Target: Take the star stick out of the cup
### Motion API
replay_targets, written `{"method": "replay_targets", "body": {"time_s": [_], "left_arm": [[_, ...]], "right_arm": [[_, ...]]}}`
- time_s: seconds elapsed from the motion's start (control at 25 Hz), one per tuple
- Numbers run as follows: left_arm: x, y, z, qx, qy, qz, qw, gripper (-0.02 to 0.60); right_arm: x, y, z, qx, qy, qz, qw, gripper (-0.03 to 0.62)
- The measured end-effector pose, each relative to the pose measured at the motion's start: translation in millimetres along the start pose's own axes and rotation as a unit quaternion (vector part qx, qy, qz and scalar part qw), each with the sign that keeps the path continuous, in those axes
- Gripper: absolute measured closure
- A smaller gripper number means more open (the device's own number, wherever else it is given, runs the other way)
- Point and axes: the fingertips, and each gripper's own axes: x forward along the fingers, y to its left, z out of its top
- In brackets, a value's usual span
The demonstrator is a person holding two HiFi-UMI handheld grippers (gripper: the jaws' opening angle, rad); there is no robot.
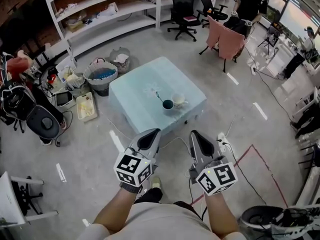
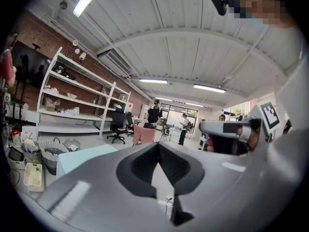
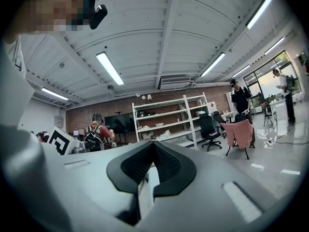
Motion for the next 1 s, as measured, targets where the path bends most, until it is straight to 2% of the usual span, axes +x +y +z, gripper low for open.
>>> {"method": "replay_targets", "body": {"time_s": [0.56,1.0], "left_arm": [[67,67,-16,-0.013,0.025,0.004,0.9996,0.575],[156,141,-45,-0.04,0.055,0.077,0.9947,0.575]], "right_arm": [[82,-23,-12,-0.011,0.015,-0.01,1.0,0.585],[185,-88,-34,-0.012,0.05,0.046,0.998,0.584]]}}
